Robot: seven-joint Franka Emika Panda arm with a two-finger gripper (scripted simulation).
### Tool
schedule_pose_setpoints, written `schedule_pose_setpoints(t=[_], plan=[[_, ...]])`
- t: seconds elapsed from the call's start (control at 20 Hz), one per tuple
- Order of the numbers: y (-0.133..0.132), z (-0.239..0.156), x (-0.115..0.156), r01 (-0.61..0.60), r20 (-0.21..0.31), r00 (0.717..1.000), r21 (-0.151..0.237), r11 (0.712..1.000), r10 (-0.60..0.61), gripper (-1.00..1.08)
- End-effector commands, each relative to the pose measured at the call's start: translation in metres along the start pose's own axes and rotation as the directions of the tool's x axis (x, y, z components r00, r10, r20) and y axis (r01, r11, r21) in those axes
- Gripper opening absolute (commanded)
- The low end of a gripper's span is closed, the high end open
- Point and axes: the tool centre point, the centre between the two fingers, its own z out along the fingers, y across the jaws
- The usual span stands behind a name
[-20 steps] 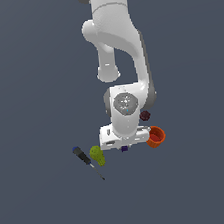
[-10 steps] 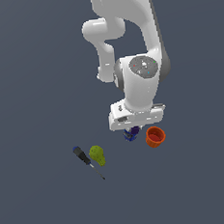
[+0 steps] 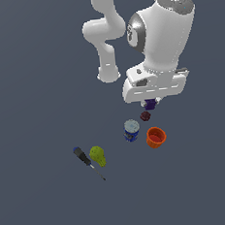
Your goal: Pick up a designated object from a clutter of objects.
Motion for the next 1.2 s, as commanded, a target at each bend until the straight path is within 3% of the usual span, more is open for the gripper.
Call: schedule_pose_setpoints(t=[0.0, 0.6, 1.15], plan=[[-0.015, -0.027, -0.01, 0.0, 0.0, 1.0, -0.001, 1.0, 0.0, -1.0], [-0.077, -0.129, -0.043, 0.0, 0.001, 1.0, 0.0, 1.0, 0.0, -1.0], [-0.096, -0.161, -0.051, 0.0, 0.002, 1.0, 0.002, 1.0, 0.0, -1.0]])
